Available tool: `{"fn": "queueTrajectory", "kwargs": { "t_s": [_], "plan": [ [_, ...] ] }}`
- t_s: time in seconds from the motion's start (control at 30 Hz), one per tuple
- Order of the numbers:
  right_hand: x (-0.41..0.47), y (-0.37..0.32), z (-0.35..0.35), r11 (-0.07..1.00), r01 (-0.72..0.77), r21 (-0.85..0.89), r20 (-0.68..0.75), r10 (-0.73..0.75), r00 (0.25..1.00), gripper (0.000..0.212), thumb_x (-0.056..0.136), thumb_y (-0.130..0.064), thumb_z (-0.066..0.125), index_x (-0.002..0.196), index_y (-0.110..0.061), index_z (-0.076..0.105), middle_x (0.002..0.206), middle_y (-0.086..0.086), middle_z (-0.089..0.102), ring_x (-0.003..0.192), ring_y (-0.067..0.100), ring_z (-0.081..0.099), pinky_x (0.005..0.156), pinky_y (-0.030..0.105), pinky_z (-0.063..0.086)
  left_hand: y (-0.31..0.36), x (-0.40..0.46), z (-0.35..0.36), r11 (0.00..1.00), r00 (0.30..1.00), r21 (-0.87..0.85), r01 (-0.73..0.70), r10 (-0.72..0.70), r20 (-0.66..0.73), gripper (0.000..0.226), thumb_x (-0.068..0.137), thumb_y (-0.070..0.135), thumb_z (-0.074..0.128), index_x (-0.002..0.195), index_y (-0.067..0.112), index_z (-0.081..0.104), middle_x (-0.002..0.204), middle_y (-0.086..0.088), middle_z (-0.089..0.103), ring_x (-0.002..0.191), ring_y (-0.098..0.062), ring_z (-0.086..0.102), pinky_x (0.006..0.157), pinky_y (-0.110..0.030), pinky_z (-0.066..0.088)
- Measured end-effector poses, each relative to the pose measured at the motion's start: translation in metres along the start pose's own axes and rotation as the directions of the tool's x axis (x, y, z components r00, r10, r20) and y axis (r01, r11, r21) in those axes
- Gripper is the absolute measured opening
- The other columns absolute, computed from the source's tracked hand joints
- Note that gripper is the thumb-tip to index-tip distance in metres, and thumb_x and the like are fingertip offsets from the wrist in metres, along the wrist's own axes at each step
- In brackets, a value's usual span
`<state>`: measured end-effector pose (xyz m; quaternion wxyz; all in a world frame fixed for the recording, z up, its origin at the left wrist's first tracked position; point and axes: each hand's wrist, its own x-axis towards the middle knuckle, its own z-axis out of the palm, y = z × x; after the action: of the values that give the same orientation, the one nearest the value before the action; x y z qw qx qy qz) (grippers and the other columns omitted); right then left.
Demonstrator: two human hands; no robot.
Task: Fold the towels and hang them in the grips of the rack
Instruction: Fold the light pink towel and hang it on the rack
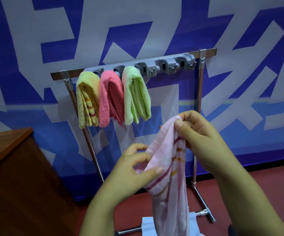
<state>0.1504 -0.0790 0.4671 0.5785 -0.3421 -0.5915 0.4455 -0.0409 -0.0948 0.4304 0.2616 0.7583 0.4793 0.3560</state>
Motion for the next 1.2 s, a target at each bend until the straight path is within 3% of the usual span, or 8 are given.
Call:
{"fn": "queueTrajectory", "kwargs": {
  "t_s": [0.07,0.23,0.43,0.63,0.73,0.9,1.0,1.2],
  "plan": [
    [0.002,0.000,-0.007,1.000,0.006,0.005,-0.046,-0.006,0.999,0.007,0.088,-0.028,0.056,0.082,-0.027,0.059,0.090,0.028,0.061,0.078,0.023,0.058,0.074,0.040,0.049,-0.010,-0.003,-0.005,1.000,1.000,0.013,0.011,-0.011,-0.002,0.038,0.061,0.059,0.061,0.069,0.022,0.068,0.101,0.021,0.056,0.096,0.004,0.057,0.081,-0.006,0.037],
    [0.006,-0.001,-0.022,0.982,0.051,-0.181,-0.011,-0.054,0.998,0.011,0.091,-0.031,0.055,0.080,-0.031,0.059,0.068,-0.010,0.056,0.066,0.005,0.051,0.065,0.027,0.043,-0.012,-0.003,-0.051,0.995,0.962,-0.010,-0.097,0.091,-0.259,0.014,0.069,0.045,0.066,0.069,0.032,0.068,0.083,0.013,0.067,0.080,0.002,0.062,0.078,-0.013,0.045],
    [0.012,-0.031,-0.027,0.961,0.211,-0.177,0.023,-0.211,0.977,0.011,0.092,-0.012,0.053,0.086,-0.019,0.058,0.070,-0.013,0.060,0.069,0.000,0.055,0.064,0.014,0.047,0.021,0.007,-0.078,0.964,0.886,-0.072,-0.257,0.205,-0.417,0.023,0.068,0.018,0.067,0.067,0.041,0.070,0.073,0.021,0.068,0.072,0.009,0.059,0.071,-0.006,0.046],
    [0.005,-0.017,-0.031,0.990,0.103,-0.094,0.009,-0.102,0.995,0.013,0.091,-0.006,0.053,0.084,-0.014,0.059,0.064,-0.012,0.065,0.065,-0.002,0.058,0.063,0.014,0.050,0.009,0.008,-0.060,0.937,0.846,-0.258,-0.237,0.068,-0.530,0.038,0.065,0.014,0.068,0.086,0.045,0.073,0.071,0.016,0.063,0.070,0.005,0.056,0.071,-0.007,0.048],
    [0.004,-0.020,-0.032,0.994,0.100,-0.047,0.010,-0.100,0.995,0.009,0.088,-0.007,0.054,0.083,-0.012,0.060,0.064,-0.011,0.065,0.064,0.000,0.059,0.062,0.015,0.050,0.013,0.008,-0.058,0.922,0.819,-0.301,-0.245,0.031,-0.573,0.030,0.066,0.011,0.069,0.078,0.038,0.074,0.067,0.013,0.065,0.066,0.004,0.057,0.068,-0.008,0.049],
    [0.002,-0.030,-0.037,0.989,0.062,0.132,0.070,-0.072,0.995,0.013,0.066,-0.031,0.065,0.071,-0.019,0.066,0.063,-0.004,0.061,0.057,0.006,0.054,0.054,0.016,0.048,0.022,0.001,-0.063,0.890,0.832,-0.341,-0.304,0.074,-0.549,0.010,0.063,0.039,0.072,0.072,0.036,0.074,0.068,0.017,0.069,0.065,0.004,0.061,0.063,-0.010,0.050],
    [0.001,-0.030,-0.037,0.982,0.045,0.182,0.073,-0.059,0.996,0.014,0.064,-0.030,0.065,0.070,-0.017,0.065,0.060,-0.005,0.061,0.052,0.004,0.053,0.048,0.015,0.045,0.019,0.001,-0.062,0.883,0.831,-0.359,-0.303,0.060,-0.552,0.033,0.056,0.060,0.074,0.075,0.033,0.074,0.070,0.016,0.070,0.065,0.003,0.061,0.063,-0.011,0.051],
    [-0.001,-0.032,-0.035,0.978,0.064,0.198,0.022,-0.070,0.997,0.012,0.071,-0.024,0.060,0.074,-0.012,0.063,0.059,-0.005,0.061,0.050,0.004,0.055,0.045,0.015,0.045,0.019,0.009,-0.054,0.831,0.835,-0.467,-0.303,-0.005,-0.551,0.035,0.055,0.058,0.076,0.071,0.027,0.070,0.064,0.013,0.066,0.060,0.001,0.057,0.057,-0.013,0.049]
  ]
}}
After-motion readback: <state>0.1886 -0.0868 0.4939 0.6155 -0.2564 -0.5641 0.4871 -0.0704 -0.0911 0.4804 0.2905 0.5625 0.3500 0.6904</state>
